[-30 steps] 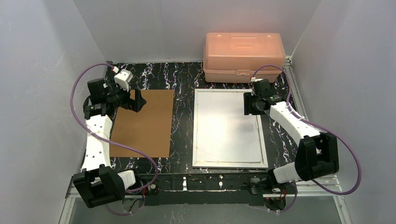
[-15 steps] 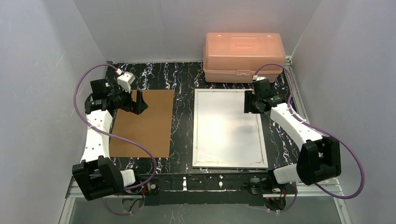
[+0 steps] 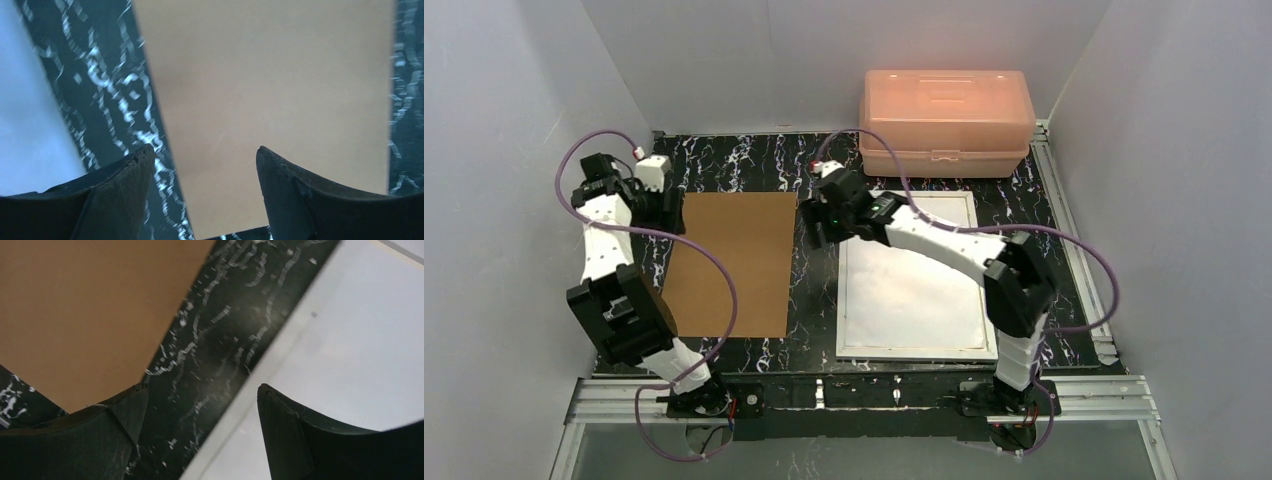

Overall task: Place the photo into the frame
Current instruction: Move the photo frame item to the center of the board.

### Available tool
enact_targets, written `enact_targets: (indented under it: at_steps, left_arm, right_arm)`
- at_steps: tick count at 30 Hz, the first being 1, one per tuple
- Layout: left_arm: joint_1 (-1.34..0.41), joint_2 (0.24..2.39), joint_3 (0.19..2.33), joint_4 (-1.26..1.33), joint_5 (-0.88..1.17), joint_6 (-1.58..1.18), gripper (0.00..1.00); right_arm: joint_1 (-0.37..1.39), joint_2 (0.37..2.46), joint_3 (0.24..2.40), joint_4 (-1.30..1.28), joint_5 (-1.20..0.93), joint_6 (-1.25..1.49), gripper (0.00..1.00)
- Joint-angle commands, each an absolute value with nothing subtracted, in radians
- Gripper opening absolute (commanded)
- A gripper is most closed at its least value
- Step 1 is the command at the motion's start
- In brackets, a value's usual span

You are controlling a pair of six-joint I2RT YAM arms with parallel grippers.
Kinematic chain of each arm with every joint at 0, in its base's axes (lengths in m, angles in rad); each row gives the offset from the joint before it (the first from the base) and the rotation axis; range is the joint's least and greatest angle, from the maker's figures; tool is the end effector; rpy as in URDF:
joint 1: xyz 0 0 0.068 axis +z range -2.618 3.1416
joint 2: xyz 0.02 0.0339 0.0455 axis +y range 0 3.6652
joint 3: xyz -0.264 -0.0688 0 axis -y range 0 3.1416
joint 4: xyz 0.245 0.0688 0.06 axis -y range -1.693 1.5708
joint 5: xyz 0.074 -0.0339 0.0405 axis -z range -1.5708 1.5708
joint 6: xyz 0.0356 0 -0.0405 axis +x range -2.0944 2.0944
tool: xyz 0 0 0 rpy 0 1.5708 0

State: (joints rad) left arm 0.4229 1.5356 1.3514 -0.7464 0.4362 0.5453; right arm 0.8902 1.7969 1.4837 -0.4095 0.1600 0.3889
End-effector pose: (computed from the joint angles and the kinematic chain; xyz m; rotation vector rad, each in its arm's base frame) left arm 0.3035 0.1201 0.3062 0.3202 2.3653 -0.0997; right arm 0.2640 0.3171 0.2802 -0.4958 2.2763 0.4775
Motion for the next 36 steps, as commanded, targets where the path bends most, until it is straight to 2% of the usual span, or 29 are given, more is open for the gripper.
enact_targets:
  at_steps: [1,4,10,16,23,27,32,36]
  left_arm:
    - [0.495,1.629,1.415,-0.859,0.265,0.583,0.66]
    - [0.513,1.712,1.425,-0.871,0.235,0.550,0.56]
    - [0.534,1.831,1.436,-0.830,0.227,0.469,0.50]
    - [0.534,1.857,1.409,-0.736,0.211,0.445,0.43]
    - [0.532,1.901,1.367,-0.636,0.147,0.429,0.18]
    - [0.526,1.938,1.347,-0.584,0.089,0.430,0.10]
    - [0.499,1.986,1.331,-0.573,0.061,0.438,0.08]
    - [0.476,1.999,1.312,-0.591,0.126,0.429,0.08]
  right_arm:
    - [0.947,1.984,1.707,-0.431,0.126,0.443,0.97]
    - [0.960,2.079,1.798,-0.448,0.119,0.480,0.99]
    - [0.966,2.178,1.851,-0.441,0.127,0.532,0.99]
    - [0.966,2.241,1.846,-0.408,0.125,0.638,0.99]
    - [0.965,2.325,1.885,-0.410,0.130,0.735,0.99]
    - [0.966,2.358,1.906,-0.416,0.133,0.765,0.99]
    - [0.965,2.379,1.921,-0.408,0.121,0.791,0.99]
    - [0.965,2.388,1.917,-0.379,0.085,0.814,0.99]
